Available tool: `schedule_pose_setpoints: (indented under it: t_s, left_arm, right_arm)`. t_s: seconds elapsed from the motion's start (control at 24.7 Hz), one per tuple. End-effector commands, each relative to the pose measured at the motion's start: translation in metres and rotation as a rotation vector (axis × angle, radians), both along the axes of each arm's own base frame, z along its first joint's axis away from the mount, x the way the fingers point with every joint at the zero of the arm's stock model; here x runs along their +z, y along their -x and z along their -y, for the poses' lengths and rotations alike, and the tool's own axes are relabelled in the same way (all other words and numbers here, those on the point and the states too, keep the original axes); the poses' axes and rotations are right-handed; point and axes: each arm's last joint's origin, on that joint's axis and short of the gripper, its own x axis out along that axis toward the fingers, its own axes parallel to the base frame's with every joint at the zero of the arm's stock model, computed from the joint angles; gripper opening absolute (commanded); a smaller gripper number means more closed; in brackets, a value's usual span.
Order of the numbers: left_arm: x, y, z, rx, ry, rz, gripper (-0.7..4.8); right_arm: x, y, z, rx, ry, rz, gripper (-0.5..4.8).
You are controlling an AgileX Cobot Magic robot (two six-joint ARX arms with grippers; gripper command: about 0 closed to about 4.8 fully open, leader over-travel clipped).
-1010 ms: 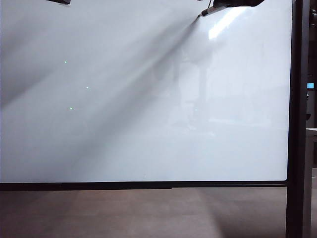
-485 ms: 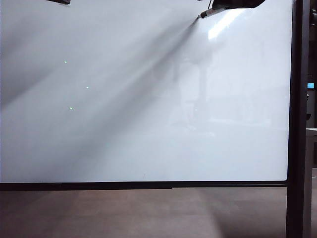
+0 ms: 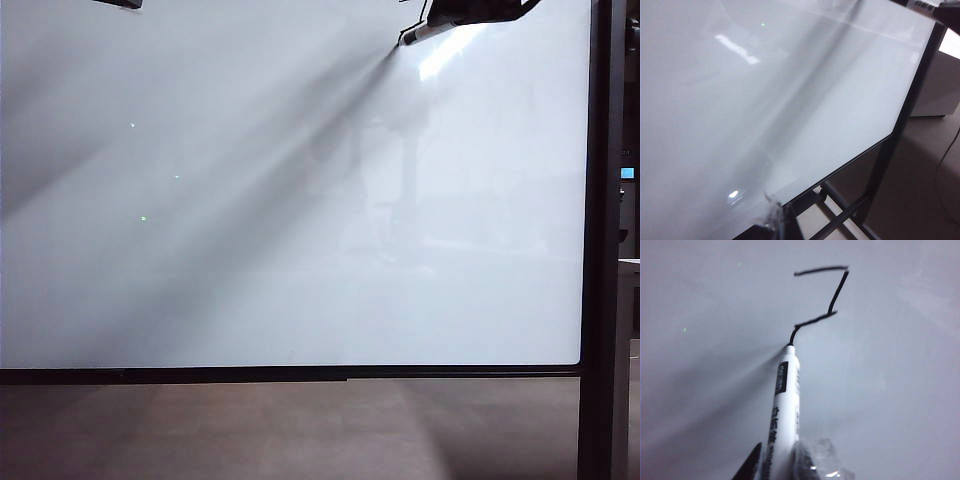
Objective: Reach to the right to find the marker pen, pick it up, and write the number 2 on the whiteboard.
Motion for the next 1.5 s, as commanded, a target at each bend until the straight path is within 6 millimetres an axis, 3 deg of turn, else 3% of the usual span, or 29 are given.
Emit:
schedule_pose_setpoints:
  t_s: [0.04,1.5]
  left_arm:
    - [0.0043,0.0009,0.0000,-0.006,0.005,0.023,-0.05]
    - [0.0044,0.0010,-0.0001,-0.006,0.005,0.023,-0.05]
  right_arm:
    - [-0.0006,-0.0001,-0.0001,-0.002,0.005,-0.009,-0.01]
    - [-0.0006,-0.0009,0.0031,-0.117,0.003,-0.010,-0.01]
